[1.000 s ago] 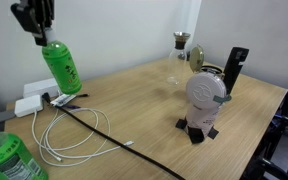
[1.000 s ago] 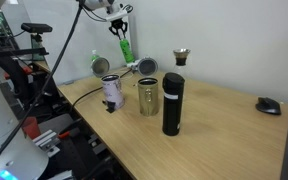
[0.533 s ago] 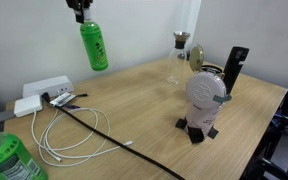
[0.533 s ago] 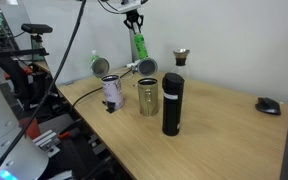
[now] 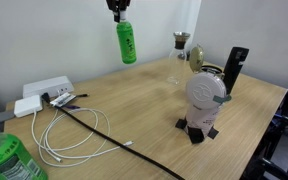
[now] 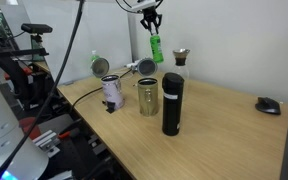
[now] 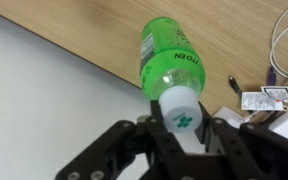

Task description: Move the green bottle amidst the cables to the metal bottles

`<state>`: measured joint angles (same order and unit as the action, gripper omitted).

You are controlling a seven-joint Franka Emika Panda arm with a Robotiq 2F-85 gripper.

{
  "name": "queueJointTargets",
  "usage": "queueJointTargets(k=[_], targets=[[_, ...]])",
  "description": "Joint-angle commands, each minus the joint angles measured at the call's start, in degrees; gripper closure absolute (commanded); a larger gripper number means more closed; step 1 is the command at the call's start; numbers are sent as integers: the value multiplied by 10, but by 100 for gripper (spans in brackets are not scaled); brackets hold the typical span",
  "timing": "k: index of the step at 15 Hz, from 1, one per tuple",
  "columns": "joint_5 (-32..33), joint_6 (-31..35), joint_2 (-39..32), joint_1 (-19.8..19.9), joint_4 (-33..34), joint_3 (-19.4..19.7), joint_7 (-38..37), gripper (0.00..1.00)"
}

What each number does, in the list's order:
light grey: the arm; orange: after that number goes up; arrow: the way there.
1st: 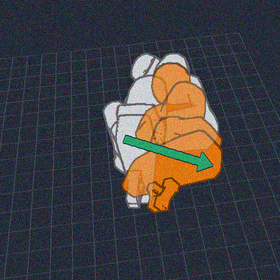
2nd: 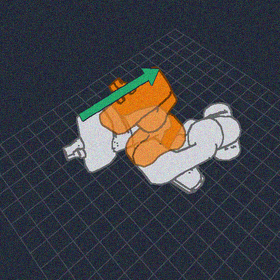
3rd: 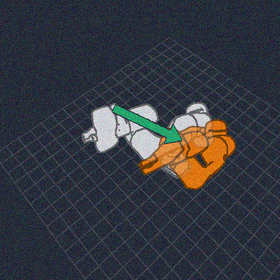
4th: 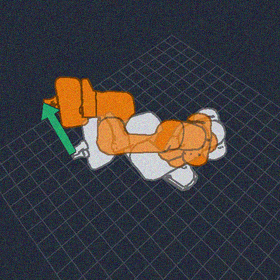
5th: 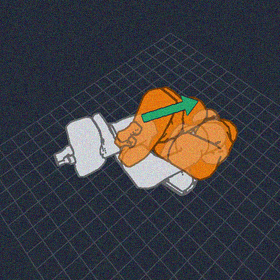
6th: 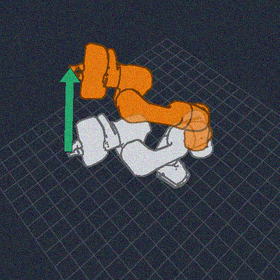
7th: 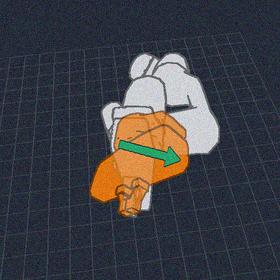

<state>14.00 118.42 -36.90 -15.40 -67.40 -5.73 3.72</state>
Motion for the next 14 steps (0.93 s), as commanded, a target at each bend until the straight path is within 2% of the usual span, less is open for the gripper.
queueJointTargets(k=[1,7,14], targets=[[-12,2,82,18,-128,7,-41,90],[-55,44,180,47,-317,4,-83,90],[-66,261,235,52,-503,11,-147,90]])
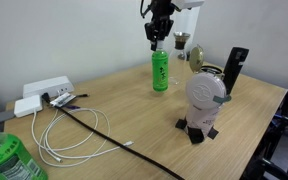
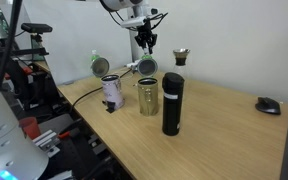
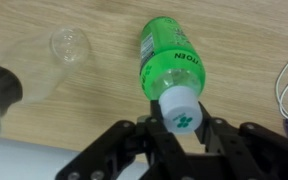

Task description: Move the green bottle amidst the cables to the metal bottles

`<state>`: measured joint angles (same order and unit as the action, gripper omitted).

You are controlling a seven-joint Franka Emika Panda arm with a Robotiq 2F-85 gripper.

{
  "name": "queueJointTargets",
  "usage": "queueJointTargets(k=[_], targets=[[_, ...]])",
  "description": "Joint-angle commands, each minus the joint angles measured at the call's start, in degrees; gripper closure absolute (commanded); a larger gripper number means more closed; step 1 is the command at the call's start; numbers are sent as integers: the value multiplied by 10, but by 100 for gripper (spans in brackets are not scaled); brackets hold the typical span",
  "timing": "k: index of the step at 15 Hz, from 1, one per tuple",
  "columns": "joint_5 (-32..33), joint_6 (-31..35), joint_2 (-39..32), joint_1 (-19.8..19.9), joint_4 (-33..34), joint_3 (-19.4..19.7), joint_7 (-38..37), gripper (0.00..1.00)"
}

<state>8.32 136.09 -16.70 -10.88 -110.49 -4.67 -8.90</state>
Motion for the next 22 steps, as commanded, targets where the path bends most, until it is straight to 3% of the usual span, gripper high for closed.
queueJointTargets(k=[1,7,9,10,11,12,18,22], targets=[[-6,110,36,6,-90,2,-28,90],[-4,181,56,6,-151,3,-23,90],[-2,175,63,5,-158,1,-18,81],[-4,170,65,6,-160,0,-14,65],[-5,165,66,6,-160,-1,-14,41],[-6,164,67,6,-161,-3,-12,39],[-4,161,74,6,-163,-5,-13,2],[4,143,93,4,-158,-4,-17,0]])
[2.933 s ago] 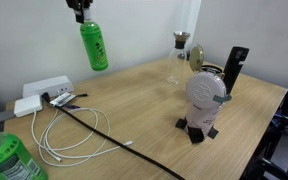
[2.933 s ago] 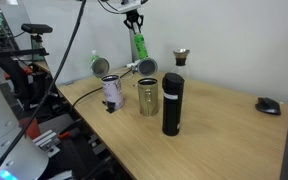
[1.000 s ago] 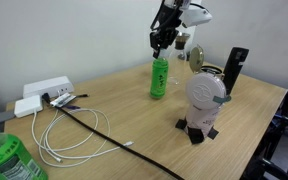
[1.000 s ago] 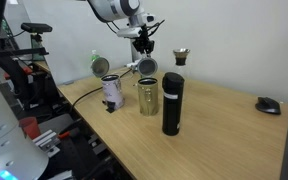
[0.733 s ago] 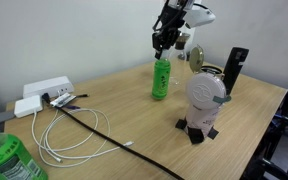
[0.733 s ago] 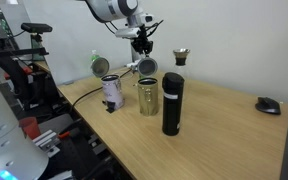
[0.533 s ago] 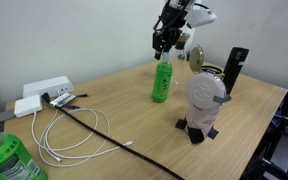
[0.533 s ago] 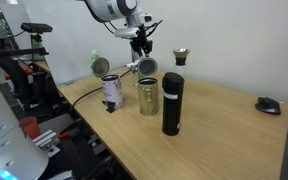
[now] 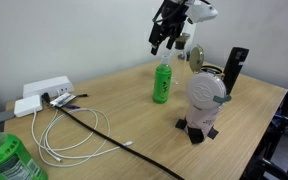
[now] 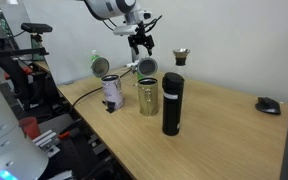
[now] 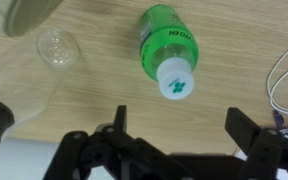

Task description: Move the green bottle amidst the cables to the metal bottles

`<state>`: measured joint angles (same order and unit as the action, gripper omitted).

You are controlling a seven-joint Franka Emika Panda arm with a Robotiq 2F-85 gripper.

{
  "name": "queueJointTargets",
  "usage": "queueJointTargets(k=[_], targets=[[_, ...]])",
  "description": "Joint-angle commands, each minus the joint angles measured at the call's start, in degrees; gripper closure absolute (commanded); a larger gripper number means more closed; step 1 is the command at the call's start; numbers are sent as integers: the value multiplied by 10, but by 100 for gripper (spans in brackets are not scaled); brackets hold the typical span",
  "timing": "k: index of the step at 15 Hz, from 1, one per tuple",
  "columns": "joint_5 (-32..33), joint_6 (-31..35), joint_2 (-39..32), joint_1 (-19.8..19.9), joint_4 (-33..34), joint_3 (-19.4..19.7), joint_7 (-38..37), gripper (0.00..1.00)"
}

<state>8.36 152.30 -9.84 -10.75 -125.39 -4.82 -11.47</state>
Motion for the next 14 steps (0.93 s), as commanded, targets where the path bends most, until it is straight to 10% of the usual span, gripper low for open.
queueJointTargets(k=[1,14], targets=[[4,-30,35,3,-8,-4,10,0],[1,-39,41,6,-1,-9,2,0]])
